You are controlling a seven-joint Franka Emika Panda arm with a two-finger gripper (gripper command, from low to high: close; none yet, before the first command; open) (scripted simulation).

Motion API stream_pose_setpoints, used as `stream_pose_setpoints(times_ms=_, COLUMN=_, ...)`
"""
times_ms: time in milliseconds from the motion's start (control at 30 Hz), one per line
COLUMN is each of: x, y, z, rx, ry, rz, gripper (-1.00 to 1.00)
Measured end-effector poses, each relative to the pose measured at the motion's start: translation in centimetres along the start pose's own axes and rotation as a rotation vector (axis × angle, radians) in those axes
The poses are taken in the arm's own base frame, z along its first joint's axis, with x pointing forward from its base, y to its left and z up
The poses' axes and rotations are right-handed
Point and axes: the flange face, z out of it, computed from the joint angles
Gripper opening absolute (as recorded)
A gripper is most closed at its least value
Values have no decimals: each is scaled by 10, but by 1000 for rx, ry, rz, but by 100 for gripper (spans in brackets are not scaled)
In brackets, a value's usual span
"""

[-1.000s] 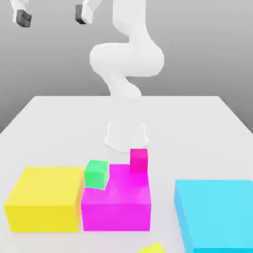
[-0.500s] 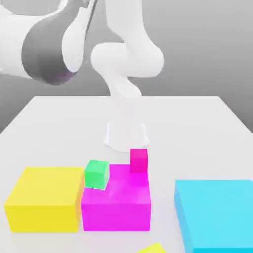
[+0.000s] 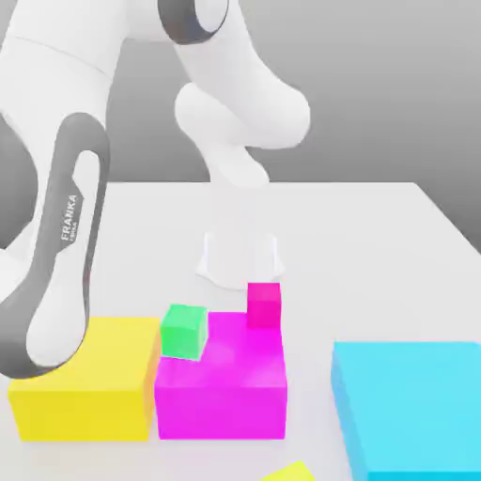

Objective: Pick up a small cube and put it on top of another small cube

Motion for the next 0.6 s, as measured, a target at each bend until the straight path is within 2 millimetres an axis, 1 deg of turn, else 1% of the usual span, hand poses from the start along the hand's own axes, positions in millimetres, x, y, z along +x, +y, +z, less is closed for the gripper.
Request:
stream_pose_setpoints(times_ms=33, x=0, y=0, z=0, rx=1, ry=0, rz=0, gripper=-100)
stream_pose_setpoints(times_ms=67, x=0, y=0, z=5, rx=0, ry=0, rz=1, gripper=-100)
stream_pose_setpoints(times_ms=100, x=0, y=0, z=0, rx=0, ry=0, rz=1, gripper=-100)
stream_pose_setpoints(times_ms=133, x=0, y=0, z=-12, rx=0, ry=0, rz=1, gripper=-100)
stream_pose_setpoints(times_ms=200, x=0, y=0, z=-41, rx=0, ry=-1, rz=1, gripper=-100)
stream_pose_setpoints(times_ms=233, x=-3, y=1, z=-55, rx=0, ry=0, rz=-8, gripper=-100)
stream_pose_setpoints(times_ms=300, x=-25, y=8, z=-77, rx=-1, ry=1, rz=-68, gripper=-100)
stream_pose_setpoints(times_ms=400, x=-62, y=23, z=-106, rx=-2, ry=4, rz=-172, gripper=-100)
stream_pose_setpoints(times_ms=500, x=-98, y=44, z=-132, rx=-3, ry=6, rz=-279, gripper=-100)
stream_pose_setpoints(times_ms=600, x=-131, y=69, z=-155, rx=-4, ry=8, rz=-385, gripper=-100)
